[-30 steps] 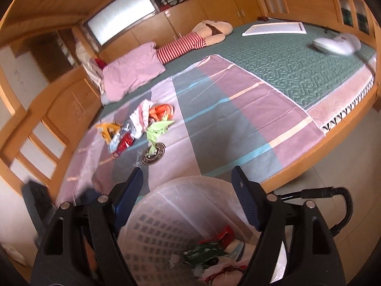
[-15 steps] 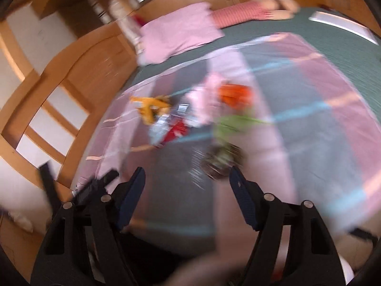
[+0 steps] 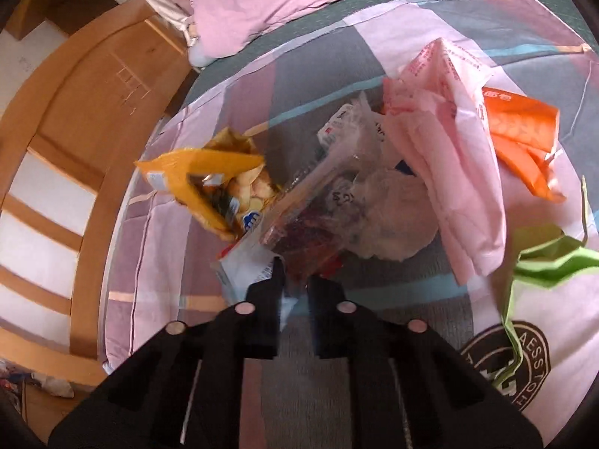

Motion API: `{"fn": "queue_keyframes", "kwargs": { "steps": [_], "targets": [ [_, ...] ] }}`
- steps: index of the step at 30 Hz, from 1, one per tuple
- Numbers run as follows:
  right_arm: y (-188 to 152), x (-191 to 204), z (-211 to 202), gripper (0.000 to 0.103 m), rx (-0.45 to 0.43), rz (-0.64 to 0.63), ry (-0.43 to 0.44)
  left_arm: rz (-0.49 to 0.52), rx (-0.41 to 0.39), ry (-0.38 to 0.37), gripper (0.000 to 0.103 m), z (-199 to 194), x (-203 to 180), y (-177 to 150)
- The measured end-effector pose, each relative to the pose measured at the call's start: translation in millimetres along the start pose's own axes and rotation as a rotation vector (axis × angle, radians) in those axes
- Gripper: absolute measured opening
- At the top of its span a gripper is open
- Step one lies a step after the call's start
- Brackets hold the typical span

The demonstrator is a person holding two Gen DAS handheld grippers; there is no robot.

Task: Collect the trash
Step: 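Grasp the clear plastic wrapper with the left gripper while the right grasps the red cigarette box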

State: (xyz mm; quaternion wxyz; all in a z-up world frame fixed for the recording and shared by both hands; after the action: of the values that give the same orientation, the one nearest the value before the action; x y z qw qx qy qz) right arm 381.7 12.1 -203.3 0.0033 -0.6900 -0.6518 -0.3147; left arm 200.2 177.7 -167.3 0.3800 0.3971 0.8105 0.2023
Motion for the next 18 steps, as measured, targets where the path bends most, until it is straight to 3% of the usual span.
{"fn": "queue_keyframes", "kwargs": {
  "steps": [4, 8, 11, 13, 14, 15, 18],
  "targets": [
    [-18, 4, -28, 0.006, 0.017, -0.106, 0.054, -0.112, -0.023, -0.02, 0.096, -5, 15, 1],
    [-59, 12, -45, 0.006, 0.218, -0.263, 0.158, -0.206, -0.047, -0.02, 0.097, -8, 30, 5],
    [-89, 13, -48, 0.007, 0.322, -0.438, 0.102, -0.226, -0.012, -0.02, 0.098, -3, 34, 2],
    [-88, 8, -54, 0.027, 0.284, -0.479, 0.042, -0.211, 0.019, -0.016, 0.098, 2, 31, -2],
    [-80, 4, -57, 0.048, 0.256, -0.454, 0.033, -0.202, 0.029, -0.015, 0.098, 4, 30, -3],
    [-69, -1, -63, 0.056, 0.215, -0.41, 0.036, -0.188, 0.043, -0.014, 0.098, 7, 27, -5],
    [-34, -10, -78, 0.056, 0.083, -0.281, 0.047, -0.142, 0.134, -0.029, 0.099, 23, 17, -15]
  ]
}}
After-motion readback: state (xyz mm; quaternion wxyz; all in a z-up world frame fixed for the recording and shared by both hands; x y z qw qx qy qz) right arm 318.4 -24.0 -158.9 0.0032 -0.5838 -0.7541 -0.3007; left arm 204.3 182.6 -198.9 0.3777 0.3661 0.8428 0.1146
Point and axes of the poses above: each gripper's, at about its wrist camera, not at the fingertips, and z roughly the way its jaws point, x to its left, y to its top, the point moved 5 cm from there along z, roughly the way its jaws point, and after that the axes turned 5 degrees about -y, right-handed, at the moved point
